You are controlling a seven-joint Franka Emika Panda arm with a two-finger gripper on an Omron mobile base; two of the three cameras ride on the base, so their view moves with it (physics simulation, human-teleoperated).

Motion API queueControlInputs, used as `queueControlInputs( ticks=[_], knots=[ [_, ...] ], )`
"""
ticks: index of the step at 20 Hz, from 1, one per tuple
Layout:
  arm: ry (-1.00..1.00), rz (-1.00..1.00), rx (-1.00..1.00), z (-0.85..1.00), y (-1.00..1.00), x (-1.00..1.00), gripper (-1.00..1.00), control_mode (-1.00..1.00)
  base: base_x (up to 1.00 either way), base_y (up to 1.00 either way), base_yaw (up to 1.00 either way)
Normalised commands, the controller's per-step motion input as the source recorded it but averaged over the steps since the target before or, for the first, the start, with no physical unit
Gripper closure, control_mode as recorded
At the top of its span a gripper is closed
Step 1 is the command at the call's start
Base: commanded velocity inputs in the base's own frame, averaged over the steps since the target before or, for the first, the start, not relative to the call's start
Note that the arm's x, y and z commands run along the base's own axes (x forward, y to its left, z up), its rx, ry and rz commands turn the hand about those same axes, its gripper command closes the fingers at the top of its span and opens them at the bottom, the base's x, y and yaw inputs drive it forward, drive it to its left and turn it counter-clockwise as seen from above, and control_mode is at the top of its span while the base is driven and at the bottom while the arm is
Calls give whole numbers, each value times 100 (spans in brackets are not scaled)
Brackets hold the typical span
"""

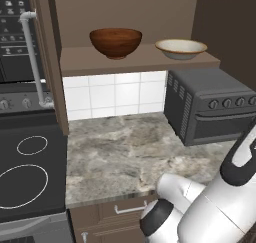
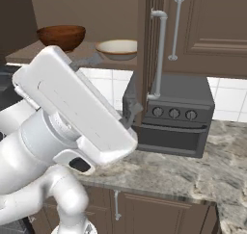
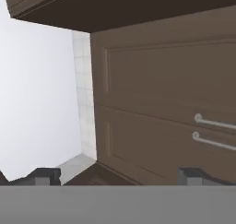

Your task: Open the cabinet. Pick the bowls from the counter and place them in the cabinet. Then close the cabinet.

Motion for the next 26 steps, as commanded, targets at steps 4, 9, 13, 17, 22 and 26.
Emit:
queueControlInputs(
  ticks=[4, 9, 13, 17, 22, 26],
  knots=[
    [14, 19, 22, 0, 0, -28, -100, -100, 0, 0, 0],
    [21, 35, 22, 0, -7, 0, -100, -100, 0, 0, 0],
    [15, 53, 14, -6, -2, -9, -100, -100, 0, 0, 0],
    [3, 55, 21, -30, -8, -13, -100, -100, 0, 0, 0],
    [0, 52, 16, -36, -5, -1, -100, -100, 0, 0, 0],
    [0, 34, 1, -10, 0, 14, -100, -100, 0, 0, 0]
  ],
)
